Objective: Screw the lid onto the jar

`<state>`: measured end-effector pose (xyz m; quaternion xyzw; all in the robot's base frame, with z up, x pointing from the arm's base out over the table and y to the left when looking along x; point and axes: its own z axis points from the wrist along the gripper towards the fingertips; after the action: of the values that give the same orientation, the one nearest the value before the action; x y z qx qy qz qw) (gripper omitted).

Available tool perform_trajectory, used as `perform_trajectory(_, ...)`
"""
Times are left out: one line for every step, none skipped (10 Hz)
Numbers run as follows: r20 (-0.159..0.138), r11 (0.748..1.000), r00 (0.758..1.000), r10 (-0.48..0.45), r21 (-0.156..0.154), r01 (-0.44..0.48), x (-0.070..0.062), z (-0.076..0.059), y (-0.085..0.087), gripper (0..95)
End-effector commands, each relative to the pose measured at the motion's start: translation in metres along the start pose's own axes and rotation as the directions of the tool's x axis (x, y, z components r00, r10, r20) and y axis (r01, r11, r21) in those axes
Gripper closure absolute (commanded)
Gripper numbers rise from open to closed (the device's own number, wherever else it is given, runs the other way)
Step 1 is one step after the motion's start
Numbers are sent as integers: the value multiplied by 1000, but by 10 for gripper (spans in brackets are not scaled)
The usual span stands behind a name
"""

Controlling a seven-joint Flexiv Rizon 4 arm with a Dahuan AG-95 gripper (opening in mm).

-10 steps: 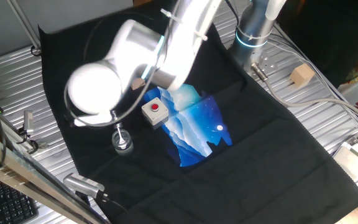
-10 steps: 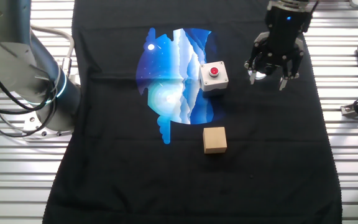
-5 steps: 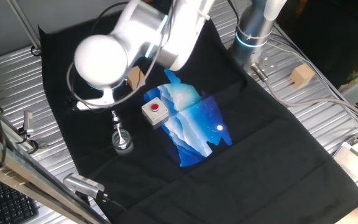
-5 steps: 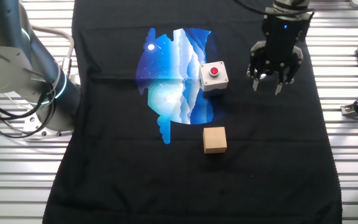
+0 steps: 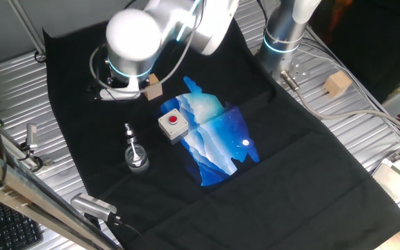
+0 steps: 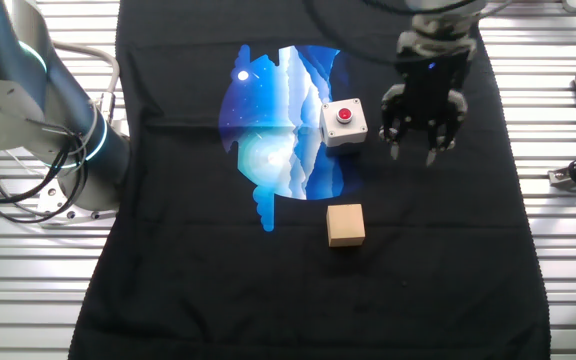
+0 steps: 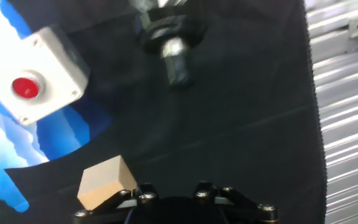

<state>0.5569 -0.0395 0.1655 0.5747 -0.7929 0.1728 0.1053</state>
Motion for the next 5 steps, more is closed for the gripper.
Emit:
perform_trajectory(53, 1000, 999, 3, -1, -3, -3, 5, -8, 760)
perform_trajectory(81, 1000, 997, -4, 1, 4, -2, 9, -12, 950)
perform_trajectory(103, 1000, 995, -5, -3, 5, -2, 11, -15, 950)
perform_trajectory(135, 1000, 991, -4, -11, 5, -3, 16, -20, 950)
perform_trajectory(136, 1000, 991, -3, -11, 4, -6, 16, -21, 950)
